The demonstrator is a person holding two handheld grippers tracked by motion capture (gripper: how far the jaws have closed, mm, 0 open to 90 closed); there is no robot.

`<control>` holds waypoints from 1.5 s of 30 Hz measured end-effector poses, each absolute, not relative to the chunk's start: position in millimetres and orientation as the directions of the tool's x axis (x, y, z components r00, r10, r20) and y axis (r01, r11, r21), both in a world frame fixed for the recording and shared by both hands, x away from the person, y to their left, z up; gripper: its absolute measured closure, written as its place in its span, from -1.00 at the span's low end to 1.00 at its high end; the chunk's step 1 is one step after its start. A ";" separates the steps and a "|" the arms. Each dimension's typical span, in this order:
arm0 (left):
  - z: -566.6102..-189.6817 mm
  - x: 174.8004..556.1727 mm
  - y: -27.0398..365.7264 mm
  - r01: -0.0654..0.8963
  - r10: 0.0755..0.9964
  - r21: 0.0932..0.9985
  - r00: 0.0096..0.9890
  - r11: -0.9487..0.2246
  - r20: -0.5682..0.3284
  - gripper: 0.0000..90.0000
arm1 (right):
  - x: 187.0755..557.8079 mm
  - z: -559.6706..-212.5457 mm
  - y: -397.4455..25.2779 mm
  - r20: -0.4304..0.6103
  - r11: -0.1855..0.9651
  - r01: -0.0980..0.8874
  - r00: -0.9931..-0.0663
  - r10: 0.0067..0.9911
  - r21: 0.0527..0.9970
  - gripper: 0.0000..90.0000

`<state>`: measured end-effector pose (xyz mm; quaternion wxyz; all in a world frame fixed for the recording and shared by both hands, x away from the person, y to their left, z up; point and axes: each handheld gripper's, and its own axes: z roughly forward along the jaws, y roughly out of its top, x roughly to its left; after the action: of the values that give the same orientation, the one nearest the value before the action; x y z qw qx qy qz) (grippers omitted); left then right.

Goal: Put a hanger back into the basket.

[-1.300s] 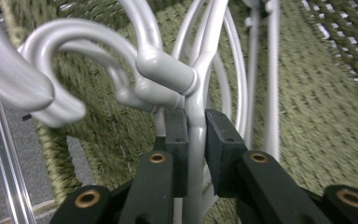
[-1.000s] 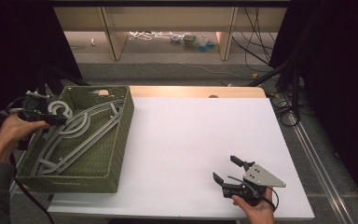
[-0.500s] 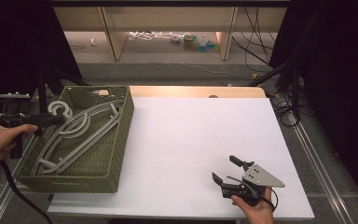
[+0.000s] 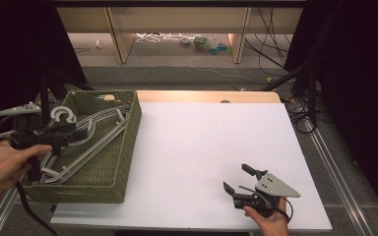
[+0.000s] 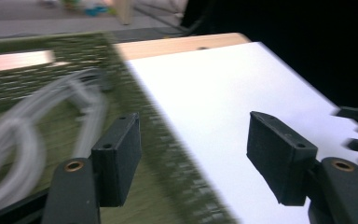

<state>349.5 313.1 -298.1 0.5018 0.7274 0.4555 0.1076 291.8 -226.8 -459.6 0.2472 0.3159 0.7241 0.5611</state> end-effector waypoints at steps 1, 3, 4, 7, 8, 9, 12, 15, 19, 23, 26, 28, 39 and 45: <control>-299.1 347.3 304.8 0.548 0.752 0.832 0.582 -0.083 -0.309 -0.23 | 292.1 -460.0 -226.4 -0.004 0.167 0.175 -0.678 0.735 0.970 -0.64; -301.0 343.3 288.7 0.541 0.730 0.835 0.610 -0.099 -0.309 -0.23 | 289.6 -457.3 -229.3 -0.016 0.204 0.202 -0.673 0.740 0.958 -0.64; -302.4 342.0 281.2 0.539 0.714 0.835 0.628 -0.112 -0.310 -0.23 | 290.7 -458.3 -228.3 -0.013 0.187 0.186 -0.675 0.737 0.965 -0.64; -307.8 340.4 260.1 0.538 0.661 0.835 0.669 -0.115 -0.340 -0.24 | 290.7 -458.3 -228.1 -0.009 0.179 0.186 -0.670 0.742 0.966 -0.64; -308.7 341.3 255.2 0.515 0.659 0.846 0.686 -0.141 -0.308 -0.24 | 290.7 -458.3 -228.3 -0.008 0.179 0.186 -0.670 0.743 0.966 -0.64; -310.1 341.6 249.8 0.509 0.654 0.848 0.693 -0.147 -0.303 -0.24 | 290.7 -458.3 -228.4 -0.010 0.180 0.185 -0.670 0.742 0.966 -0.64; -314.6 343.5 236.6 0.495 0.630 0.857 0.714 -0.146 -0.306 -0.24 | 290.7 -458.3 -228.7 -0.009 0.179 0.185 -0.670 0.742 0.966 -0.64; -319.6 342.6 222.2 0.528 0.592 0.842 0.715 -0.107 -0.373 -0.26 | 290.3 -457.8 -228.9 -0.004 0.181 0.193 -0.675 0.738 0.964 -0.64; -325.8 344.3 205.4 0.529 0.565 0.842 0.730 -0.110 -0.385 -0.31 | 290.2 -457.7 -229.1 -0.003 0.182 0.193 -0.679 0.734 0.964 -0.64; -332.4 343.2 191.4 0.526 0.549 0.844 0.737 -0.100 -0.394 -0.32 | 290.8 -458.3 -228.6 -0.005 0.170 0.179 -0.676 0.736 0.969 -0.64; -339.1 339.0 179.6 0.529 0.531 0.840 0.749 -0.117 -0.397 -0.32 | 290.7 -458.1 -229.1 -0.011 0.175 0.175 -0.674 0.738 0.969 -0.64; -342.4 335.9 172.7 0.528 0.511 0.840 0.759 -0.121 -0.404 -0.32 | 290.7 -458.0 -229.1 -0.011 0.174 0.175 -0.674 0.738 0.969 -0.64; -360.1 325.3 147.9 0.488 0.483 0.865 0.790 -0.121 -0.378 -0.36 | 290.3 -457.3 -229.6 -0.022 0.184 0.169 -0.674 0.738 0.968 -0.64; -375.2 317.7 135.7 0.421 0.517 0.894 0.805 -0.152 -0.291 -0.41 | 290.4 -457.4 -229.2 -0.021 0.180 0.166 -0.674 0.739 0.969 -0.64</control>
<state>317.7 135.7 -375.2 0.5730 0.7578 0.3094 0.0416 290.4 -229.2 -457.4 0.2559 0.3124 0.7242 0.5589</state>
